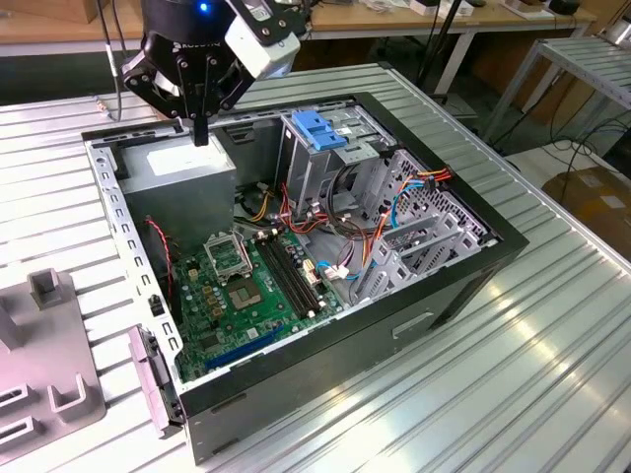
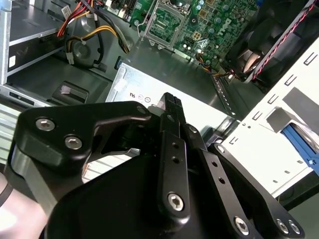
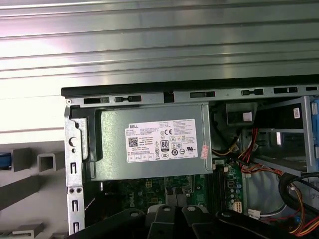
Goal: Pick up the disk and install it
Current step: 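Reach for the disk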
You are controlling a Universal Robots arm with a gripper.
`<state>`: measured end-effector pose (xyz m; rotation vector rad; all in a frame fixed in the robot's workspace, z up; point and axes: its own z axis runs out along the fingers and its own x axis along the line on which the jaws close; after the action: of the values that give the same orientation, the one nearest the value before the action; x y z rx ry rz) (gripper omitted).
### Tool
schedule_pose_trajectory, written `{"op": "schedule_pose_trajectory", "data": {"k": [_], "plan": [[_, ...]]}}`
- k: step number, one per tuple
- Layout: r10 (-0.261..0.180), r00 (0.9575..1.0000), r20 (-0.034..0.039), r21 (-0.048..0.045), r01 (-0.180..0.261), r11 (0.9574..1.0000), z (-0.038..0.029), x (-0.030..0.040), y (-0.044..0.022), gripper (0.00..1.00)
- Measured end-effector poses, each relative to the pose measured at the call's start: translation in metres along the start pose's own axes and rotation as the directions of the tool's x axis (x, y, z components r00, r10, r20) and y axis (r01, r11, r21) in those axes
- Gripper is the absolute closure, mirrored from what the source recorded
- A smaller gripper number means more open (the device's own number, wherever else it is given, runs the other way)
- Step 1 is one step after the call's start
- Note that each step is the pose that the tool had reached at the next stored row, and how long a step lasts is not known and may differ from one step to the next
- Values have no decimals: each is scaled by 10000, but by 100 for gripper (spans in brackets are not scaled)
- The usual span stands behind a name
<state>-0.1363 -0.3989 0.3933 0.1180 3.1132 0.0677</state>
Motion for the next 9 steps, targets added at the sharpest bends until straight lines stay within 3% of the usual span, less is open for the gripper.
{"op": "schedule_pose_trajectory", "data": {"k": [9], "plan": [[0, 10000, -1, 0, 0, 10000, -2, 71, -5, 90]]}}
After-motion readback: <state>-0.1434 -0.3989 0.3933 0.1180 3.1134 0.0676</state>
